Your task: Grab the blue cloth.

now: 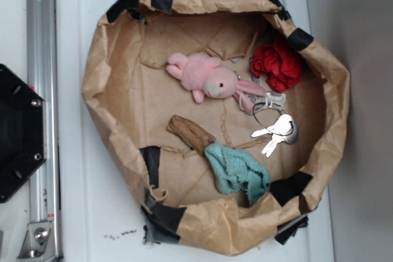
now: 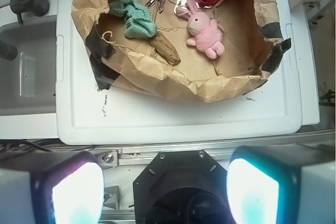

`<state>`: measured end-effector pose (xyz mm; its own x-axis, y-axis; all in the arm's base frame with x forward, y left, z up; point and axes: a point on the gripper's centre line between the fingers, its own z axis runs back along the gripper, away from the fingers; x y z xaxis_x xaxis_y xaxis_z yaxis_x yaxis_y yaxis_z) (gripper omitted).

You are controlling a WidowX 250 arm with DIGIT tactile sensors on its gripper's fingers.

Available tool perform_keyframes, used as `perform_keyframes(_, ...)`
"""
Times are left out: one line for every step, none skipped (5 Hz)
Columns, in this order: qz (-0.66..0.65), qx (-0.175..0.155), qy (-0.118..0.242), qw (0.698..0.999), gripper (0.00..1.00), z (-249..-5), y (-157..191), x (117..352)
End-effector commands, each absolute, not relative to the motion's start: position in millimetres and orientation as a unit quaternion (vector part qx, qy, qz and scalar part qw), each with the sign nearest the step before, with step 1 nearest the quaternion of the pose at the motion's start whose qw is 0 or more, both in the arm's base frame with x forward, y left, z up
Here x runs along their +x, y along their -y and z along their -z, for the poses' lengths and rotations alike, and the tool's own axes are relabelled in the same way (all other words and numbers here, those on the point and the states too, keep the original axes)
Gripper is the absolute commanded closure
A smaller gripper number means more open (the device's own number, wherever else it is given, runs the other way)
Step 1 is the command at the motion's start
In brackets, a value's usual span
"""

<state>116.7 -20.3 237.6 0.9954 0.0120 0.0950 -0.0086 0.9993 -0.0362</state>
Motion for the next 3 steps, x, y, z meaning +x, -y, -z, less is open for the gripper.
perform_keyframes(-0.005,-0.018,0.048,0.999,0.00,-237.6,20.3,116.7)
perform_keyframes(-0.003,-0.002,0.067,0.998,0.00,-215.4,12.6,162.0)
perform_keyframes(-0.002,0.017,0.063,0.998,0.00,-191.5,-1.8,205.5)
